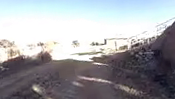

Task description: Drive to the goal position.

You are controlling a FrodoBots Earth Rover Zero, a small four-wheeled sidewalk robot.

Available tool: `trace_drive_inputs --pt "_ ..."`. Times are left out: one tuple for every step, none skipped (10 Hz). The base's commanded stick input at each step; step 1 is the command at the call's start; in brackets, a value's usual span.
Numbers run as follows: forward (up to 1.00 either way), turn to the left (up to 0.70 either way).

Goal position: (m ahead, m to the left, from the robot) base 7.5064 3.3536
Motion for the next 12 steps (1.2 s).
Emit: trace_drive_inputs --pt "0.5 0.0" --pt "0.5 0.0" --pt "0.5 0.0" --pt "0.5 0.0" --pt "0.5 0.0" --pt "0.5 0.0" --pt "0.5 0.0" --pt "0.5 0.0" --pt "0.5 0.0" --pt "0.5 0.0" --pt "0.5 -0.14" --pt "0.5 -0.49"
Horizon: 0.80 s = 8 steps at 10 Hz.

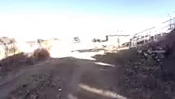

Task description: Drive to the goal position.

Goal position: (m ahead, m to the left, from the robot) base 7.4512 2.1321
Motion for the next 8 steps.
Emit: trace_drive_inputs --pt "0.5 -0.36" --pt "0.5 -0.01" --pt "0.5 0.0" --pt "0.5 -0.22" --pt "0.5 -0.36" --pt "0.5 -0.1" --pt "0.5 0.0" --pt "0.5 0.0"
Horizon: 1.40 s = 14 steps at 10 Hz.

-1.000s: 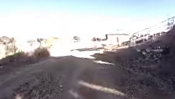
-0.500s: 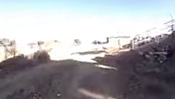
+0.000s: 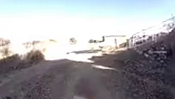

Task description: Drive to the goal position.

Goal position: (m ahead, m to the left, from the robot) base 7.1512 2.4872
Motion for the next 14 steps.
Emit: trace_drive_inputs --pt "0.5 0.0" --pt "0.5 0.0" --pt "0.5 0.0" --pt "0.5 0.0" --pt "0.5 0.0" --pt "0.5 0.0" --pt "0.5 0.0" --pt "0.5 0.0" --pt "0.5 0.0" --pt "0.5 0.0" --pt "0.5 0.0" --pt "0.5 0.0" --pt "0.5 0.0" --pt "0.5 0.0"
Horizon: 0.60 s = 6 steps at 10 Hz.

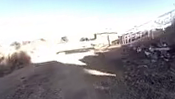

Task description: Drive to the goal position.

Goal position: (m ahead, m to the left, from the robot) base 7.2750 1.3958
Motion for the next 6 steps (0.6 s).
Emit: trace_drive_inputs --pt "0.5 0.0" --pt "0.5 0.0" --pt "0.5 0.0" --pt "0.5 0.0" --pt "0.5 0.0" --pt "0.5 0.0"
